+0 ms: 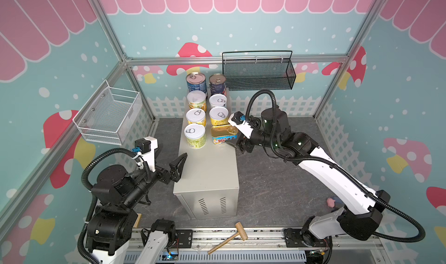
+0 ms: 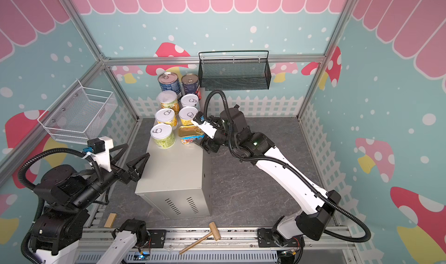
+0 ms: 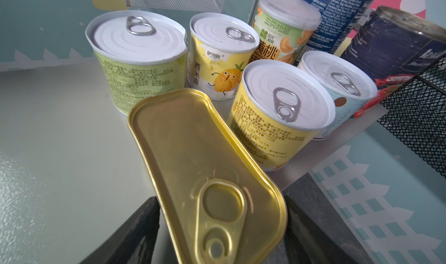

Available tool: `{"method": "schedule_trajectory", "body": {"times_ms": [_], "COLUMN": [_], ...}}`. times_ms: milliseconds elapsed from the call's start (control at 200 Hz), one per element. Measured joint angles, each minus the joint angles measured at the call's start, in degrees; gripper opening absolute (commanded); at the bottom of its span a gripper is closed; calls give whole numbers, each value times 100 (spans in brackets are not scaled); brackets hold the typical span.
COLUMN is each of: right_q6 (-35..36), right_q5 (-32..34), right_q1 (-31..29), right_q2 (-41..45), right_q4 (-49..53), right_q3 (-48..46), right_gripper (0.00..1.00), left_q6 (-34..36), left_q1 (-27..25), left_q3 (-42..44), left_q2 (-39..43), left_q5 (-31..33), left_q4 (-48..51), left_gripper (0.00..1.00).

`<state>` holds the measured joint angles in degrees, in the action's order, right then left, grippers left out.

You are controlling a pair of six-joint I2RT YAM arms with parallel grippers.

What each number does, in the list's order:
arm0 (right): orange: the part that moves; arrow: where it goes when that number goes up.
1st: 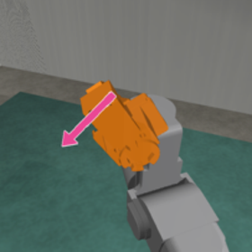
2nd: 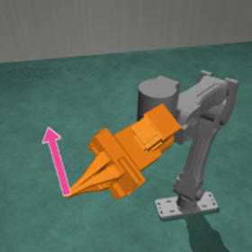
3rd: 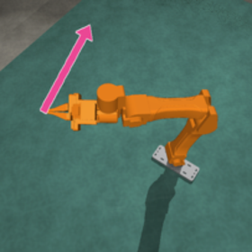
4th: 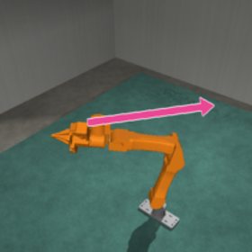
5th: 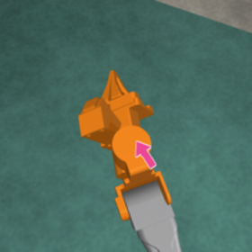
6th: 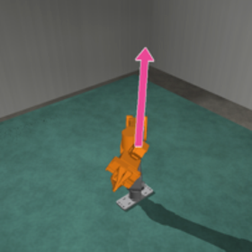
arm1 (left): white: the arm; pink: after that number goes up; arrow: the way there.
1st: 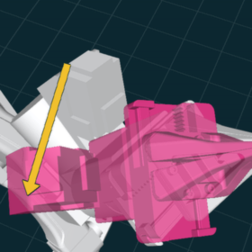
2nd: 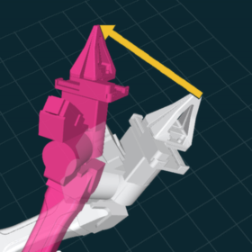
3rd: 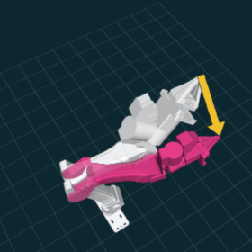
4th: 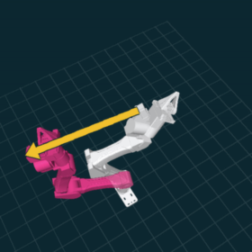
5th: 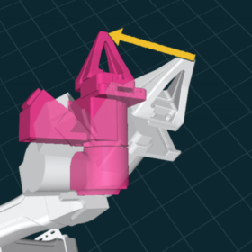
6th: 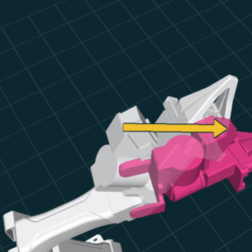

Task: Place and organize the canned foods onto the counter
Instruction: 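Lower the gold tin beside the yellow cans and release it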

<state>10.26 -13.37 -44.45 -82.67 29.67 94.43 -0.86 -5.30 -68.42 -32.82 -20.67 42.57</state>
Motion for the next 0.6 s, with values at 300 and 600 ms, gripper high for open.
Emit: {"method": "schedule_trajectory", "body": {"times_ms": [300, 600], "right_q6": [-22, -83], "right_q5": [-225, -299], "right_q1": [20, 20], "right_q2": [105, 232], "right_q4": [-39, -107], "right_q3": [-74, -229], "right_gripper": [73, 71], "left_q6": [-4, -22], "left_q1": [0, 0], "left_q3": [0, 0], "left_q2": [-2, -4], "left_q5": [-17, -44], "left_q4": [-2, -7], "left_gripper": [100, 100]}}
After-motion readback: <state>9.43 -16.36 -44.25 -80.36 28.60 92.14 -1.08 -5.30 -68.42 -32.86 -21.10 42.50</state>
